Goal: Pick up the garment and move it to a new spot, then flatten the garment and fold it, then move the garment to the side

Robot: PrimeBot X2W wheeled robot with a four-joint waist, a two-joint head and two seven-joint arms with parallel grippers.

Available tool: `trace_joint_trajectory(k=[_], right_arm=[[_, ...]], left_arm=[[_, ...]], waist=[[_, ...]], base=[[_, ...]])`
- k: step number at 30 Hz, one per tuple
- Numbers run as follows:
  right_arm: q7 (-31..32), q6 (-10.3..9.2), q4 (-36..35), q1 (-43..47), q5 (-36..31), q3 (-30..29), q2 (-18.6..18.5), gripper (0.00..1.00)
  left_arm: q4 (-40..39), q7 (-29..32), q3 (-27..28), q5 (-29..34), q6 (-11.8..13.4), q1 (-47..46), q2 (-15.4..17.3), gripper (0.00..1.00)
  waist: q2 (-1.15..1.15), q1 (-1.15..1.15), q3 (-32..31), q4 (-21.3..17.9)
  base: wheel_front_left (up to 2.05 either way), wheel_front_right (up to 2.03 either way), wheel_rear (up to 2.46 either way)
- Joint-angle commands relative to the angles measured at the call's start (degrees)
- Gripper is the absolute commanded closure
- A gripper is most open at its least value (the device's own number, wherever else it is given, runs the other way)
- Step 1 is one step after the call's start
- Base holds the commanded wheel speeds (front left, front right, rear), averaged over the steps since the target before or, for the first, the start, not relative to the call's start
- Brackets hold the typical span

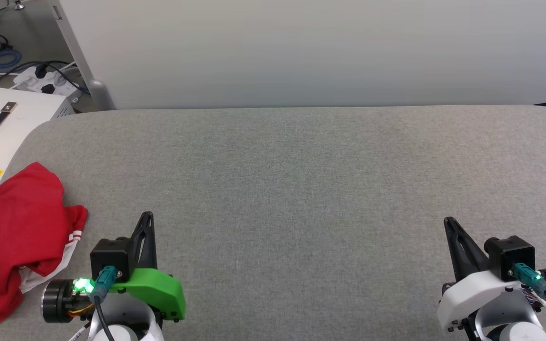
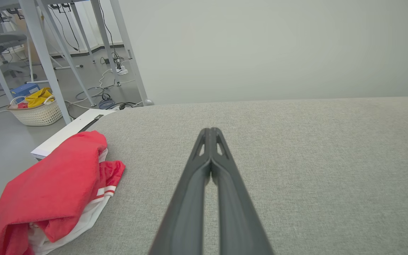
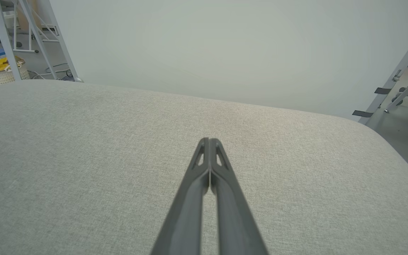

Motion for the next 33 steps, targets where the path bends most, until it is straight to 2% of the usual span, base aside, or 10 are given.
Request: trace_joint_trajectory(k=[1,23,24,33], right_arm=[[-0.25,-0.05,0.1,-0.92,-0.55,0.02,-0.05,1.0],[-0.25,-0.05,0.1,-0.92,-0.55,0.02,-0.05,1.0],[0.0,0.0,0.0,0.01,0.01,0.0,0.0,0.0],[-0.75,0.0,0.3,0.11,0.81,-0.15,0.0,0.0]], left_arm=[[-0.09,-0.05,-0.02,0.55,-0.24,0.29,-0.3,1.0],[-0.09,-0.05,-0.02,0.55,-0.24,0.29,-0.3,1.0],[0.01,-0.02,-0.01,-0.01,0.01,0.0,0.0,0.0],[0.44,-0.76,-0.49,-0.66,-0.2,-0.21,0.0,0.0]], waist=[[0.0,0.0,0.0,0.0],[0.0,0.0,0.0,0.0],[0.0,0.0,0.0,0.0],[0.0,0.0,0.0,0.0]], base=[[0.0,0.0,0.0],[0.0,0.0,0.0],[0.0,0.0,0.0],[0.0,0.0,0.0]])
